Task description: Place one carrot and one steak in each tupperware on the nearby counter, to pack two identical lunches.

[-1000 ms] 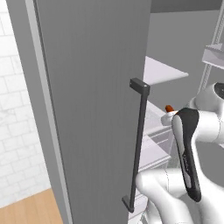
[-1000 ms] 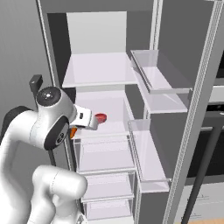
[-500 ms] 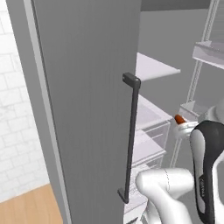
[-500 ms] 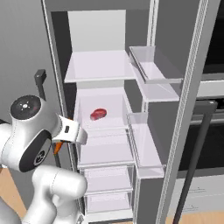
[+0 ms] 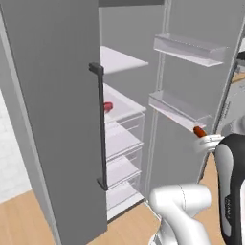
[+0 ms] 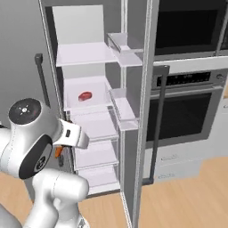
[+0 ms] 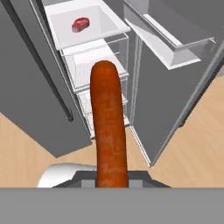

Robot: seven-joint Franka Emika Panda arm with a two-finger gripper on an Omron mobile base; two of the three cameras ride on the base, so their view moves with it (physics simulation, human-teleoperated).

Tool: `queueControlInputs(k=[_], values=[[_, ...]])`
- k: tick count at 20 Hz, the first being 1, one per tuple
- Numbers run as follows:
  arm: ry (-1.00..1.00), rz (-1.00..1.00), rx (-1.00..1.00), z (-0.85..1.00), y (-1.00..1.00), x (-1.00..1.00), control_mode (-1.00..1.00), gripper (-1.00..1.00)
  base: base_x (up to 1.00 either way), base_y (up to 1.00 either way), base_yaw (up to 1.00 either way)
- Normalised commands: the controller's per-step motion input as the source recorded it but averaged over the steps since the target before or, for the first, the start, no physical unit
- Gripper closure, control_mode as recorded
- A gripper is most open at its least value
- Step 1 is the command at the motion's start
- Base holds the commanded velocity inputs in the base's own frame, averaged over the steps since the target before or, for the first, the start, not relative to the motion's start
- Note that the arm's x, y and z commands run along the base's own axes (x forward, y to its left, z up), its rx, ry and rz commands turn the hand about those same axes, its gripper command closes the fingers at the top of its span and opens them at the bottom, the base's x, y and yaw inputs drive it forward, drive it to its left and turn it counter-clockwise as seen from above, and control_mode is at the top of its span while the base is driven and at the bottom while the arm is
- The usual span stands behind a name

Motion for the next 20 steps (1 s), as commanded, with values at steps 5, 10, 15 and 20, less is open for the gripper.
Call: queueControlInputs(k=[5,10,15,20], values=[[0.0,0.0,0.0,0.0,0.0,0.0,1.0,1.0,-0.05,-0.37,-0.73],[0.0,0.0,0.0,0.0,0.0,0.0,1.0,1.0,0.11,-0.6,-0.65],[0.0,0.0,0.0,0.0,0.0,0.0,1.0,1.0,0.75,-0.71,-0.31],[0.0,0.0,0.0,0.0,0.0,0.0,1.0,1.0,0.99,-0.57,-0.18]])
